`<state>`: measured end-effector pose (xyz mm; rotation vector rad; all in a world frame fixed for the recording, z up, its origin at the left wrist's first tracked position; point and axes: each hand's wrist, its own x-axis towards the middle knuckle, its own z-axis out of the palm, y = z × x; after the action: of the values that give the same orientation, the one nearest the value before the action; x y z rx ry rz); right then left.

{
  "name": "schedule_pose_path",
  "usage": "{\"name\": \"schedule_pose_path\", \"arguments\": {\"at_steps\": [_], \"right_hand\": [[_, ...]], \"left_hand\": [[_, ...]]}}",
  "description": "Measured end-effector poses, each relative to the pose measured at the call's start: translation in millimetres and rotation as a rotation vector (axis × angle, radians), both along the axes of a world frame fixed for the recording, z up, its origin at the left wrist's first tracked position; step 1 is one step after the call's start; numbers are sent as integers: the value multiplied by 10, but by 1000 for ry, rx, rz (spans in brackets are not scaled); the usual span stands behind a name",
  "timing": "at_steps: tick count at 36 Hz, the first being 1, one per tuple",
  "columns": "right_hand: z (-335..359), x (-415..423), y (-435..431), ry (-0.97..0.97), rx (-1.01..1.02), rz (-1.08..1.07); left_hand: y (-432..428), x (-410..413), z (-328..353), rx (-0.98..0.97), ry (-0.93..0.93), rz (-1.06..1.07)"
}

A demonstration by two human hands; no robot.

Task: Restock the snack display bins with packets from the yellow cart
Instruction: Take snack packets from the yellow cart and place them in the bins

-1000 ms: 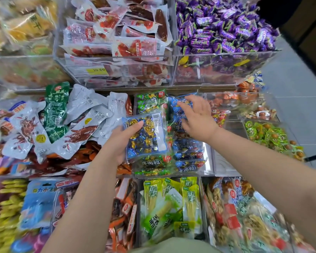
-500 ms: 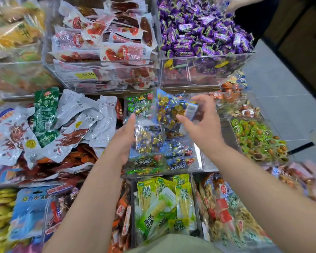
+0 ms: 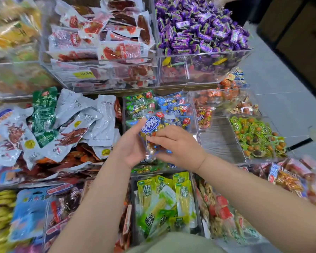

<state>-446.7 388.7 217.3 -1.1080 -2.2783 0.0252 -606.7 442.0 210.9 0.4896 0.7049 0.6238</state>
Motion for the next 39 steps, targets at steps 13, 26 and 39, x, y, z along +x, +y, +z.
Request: {"name": "schedule_pose_path", "arguments": {"at_steps": [13,26,39], "right_hand": [[114,262,280,-33,-466,-216],[133,671,334,43,-756,-398],[7,818,862,-570,-697,-566]], "left_hand": [[73,26,-23,309,364,-26],[211,-68,-148,101,490,351],[329,-273,-135,115,450,527]]}}
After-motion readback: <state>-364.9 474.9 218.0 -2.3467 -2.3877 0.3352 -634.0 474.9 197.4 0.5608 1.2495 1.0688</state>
